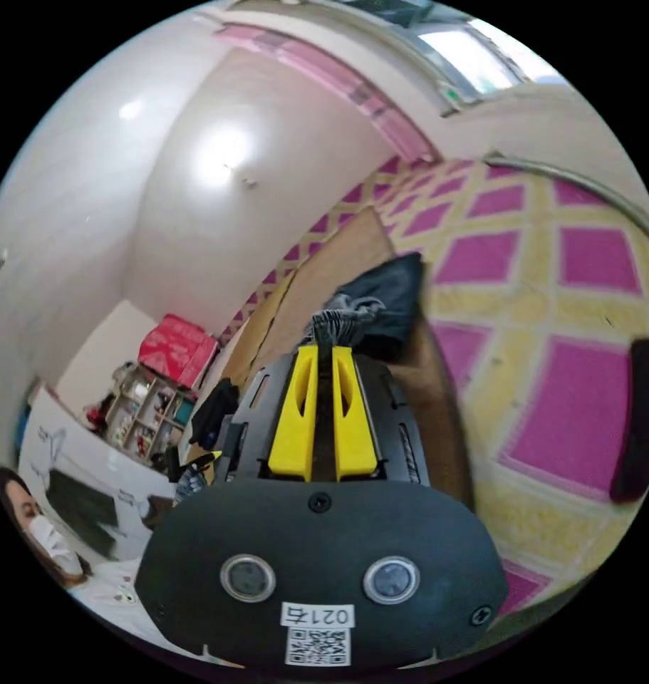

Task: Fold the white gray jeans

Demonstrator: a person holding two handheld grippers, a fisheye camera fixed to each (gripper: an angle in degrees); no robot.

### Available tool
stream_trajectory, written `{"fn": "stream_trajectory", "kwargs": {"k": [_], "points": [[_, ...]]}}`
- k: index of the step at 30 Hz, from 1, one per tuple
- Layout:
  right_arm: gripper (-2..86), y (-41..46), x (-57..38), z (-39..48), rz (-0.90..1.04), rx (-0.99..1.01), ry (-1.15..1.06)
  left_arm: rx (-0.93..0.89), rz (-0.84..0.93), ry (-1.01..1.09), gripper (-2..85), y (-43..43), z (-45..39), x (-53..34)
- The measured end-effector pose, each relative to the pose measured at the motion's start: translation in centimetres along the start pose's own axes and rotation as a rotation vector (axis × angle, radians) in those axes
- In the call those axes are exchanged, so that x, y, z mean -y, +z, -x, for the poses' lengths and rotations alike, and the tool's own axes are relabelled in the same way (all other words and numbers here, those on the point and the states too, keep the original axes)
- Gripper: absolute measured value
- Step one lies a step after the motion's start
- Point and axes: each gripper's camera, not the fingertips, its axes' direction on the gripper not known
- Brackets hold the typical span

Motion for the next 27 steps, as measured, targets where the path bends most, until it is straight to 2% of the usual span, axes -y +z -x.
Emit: {"fn": "stream_trajectory", "kwargs": {"k": [2, 3, 5, 10, 12, 13, 15, 16, 17, 22, 27], "points": [[1.6, -1.5, -1.6, -7.0, 0.082, -0.091, 0.176, 0.025, 0.065, -0.009, -0.3, 2.9, -0.4, 1.1], [1.6, -1.6, -2.2, -8.6, 0.105, -0.093, 0.216, 0.102, 0.098, -0.023, -0.3, 4.2, -0.2, 1.4], [1.8, -2.7, -4.8, -13.5, 0.08, 0.05, 0.344, 0.137, 0.108, -0.017, -0.2, 5.0, 0.1, 1.5], [2.9, -3.4, -5.8, -15.8, 0.046, 0.145, 0.37, 0.022, 0.079, -0.044, 0.5, 5.6, 1.1, 1.1], [4.0, -4.2, -5.5, -14.8, 0.031, 0.089, 0.314, 0.069, 0.045, -0.014, 0.4, 4.8, 0.1, 0.7], [4.9, -5.4, -5.1, -12.9, -0.009, -0.038, 0.225, 0.148, -0.016, 0.025, 0.3, 3.8, -1.3, 0.1], [5.9, -6.5, -4.7, -8.0, -0.082, -0.253, -0.001, 0.296, -0.14, 0.144, 0.0, 2.4, -4.9, -1.1], [6.6, -6.2, -4.7, -4.7, -0.102, -0.368, -0.152, 0.341, -0.181, 0.228, 0.2, 2.3, -7.6, -1.8], [7.4, -4.9, -4.6, -1.7, -0.088, -0.403, -0.28, 0.341, -0.179, 0.268, 0.6, 2.7, -8.9, -2.0], [10.9, 4.4, -3.9, 5.1, 0.134, -0.331, -0.532, 0.222, 0.0, 0.559, 6.9, 12.0, -19.1, -2.6], [10.9, 12.4, -4.0, 6.8, 0.248, -0.433, -0.627, 0.213, 0.128, 0.658, 10.0, 20.3, -23.9, -3.1]]}}
